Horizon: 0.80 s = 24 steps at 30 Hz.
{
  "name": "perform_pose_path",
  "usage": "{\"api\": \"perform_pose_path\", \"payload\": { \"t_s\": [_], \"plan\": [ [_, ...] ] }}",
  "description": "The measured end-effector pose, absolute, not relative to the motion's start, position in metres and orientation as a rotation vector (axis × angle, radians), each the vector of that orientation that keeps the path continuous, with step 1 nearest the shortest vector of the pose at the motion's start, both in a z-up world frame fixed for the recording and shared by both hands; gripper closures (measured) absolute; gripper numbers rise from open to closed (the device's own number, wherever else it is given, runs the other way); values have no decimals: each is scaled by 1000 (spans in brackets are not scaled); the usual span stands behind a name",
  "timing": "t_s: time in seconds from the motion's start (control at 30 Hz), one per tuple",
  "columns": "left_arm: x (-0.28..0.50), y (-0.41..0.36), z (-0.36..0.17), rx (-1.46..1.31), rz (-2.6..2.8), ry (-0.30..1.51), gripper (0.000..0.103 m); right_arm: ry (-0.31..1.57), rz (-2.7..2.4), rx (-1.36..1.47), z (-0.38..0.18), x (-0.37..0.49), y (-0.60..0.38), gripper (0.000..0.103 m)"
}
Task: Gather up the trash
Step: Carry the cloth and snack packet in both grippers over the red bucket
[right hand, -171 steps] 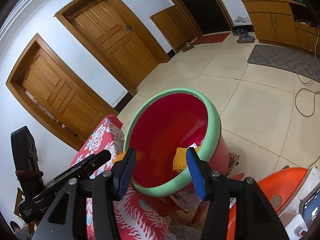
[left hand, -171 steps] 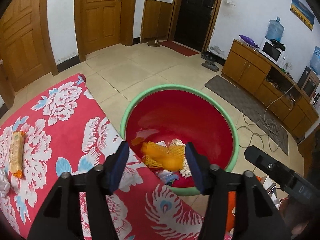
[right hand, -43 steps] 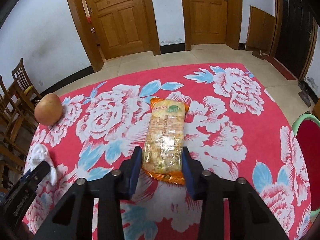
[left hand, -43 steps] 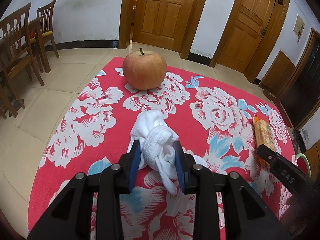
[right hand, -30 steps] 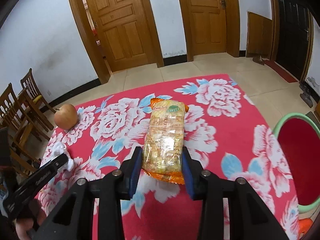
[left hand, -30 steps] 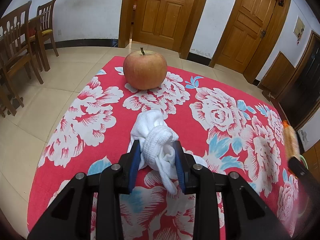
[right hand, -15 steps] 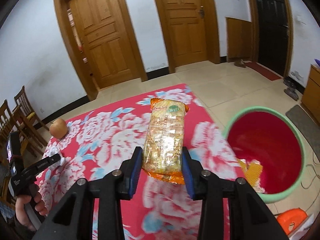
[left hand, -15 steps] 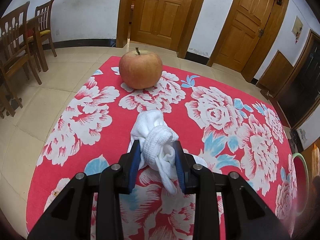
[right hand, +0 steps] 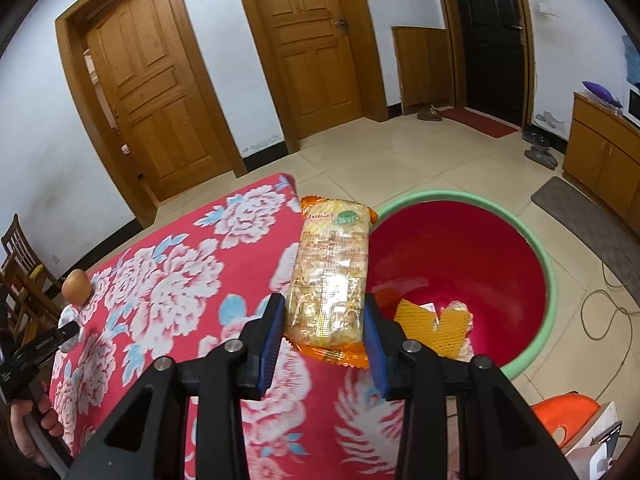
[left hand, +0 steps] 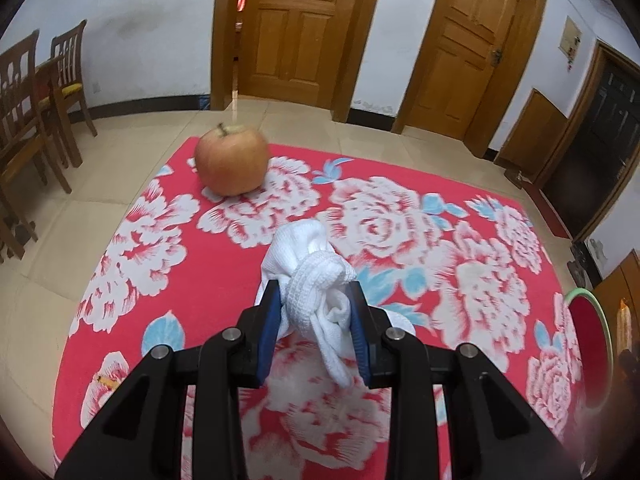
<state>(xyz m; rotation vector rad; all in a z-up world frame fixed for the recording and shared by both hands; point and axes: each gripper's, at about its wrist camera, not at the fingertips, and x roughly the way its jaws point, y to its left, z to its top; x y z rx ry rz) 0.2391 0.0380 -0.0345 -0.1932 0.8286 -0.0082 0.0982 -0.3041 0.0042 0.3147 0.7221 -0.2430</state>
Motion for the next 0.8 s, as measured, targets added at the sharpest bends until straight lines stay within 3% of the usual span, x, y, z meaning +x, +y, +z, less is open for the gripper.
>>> {"api": "perform_pose_path", "payload": {
  "t_s": [0.8],
  "plan": [
    [215, -147, -4, -47, -393, 874, 70, 717, -297, 549, -29, 64, -399, 57]
  ]
}}
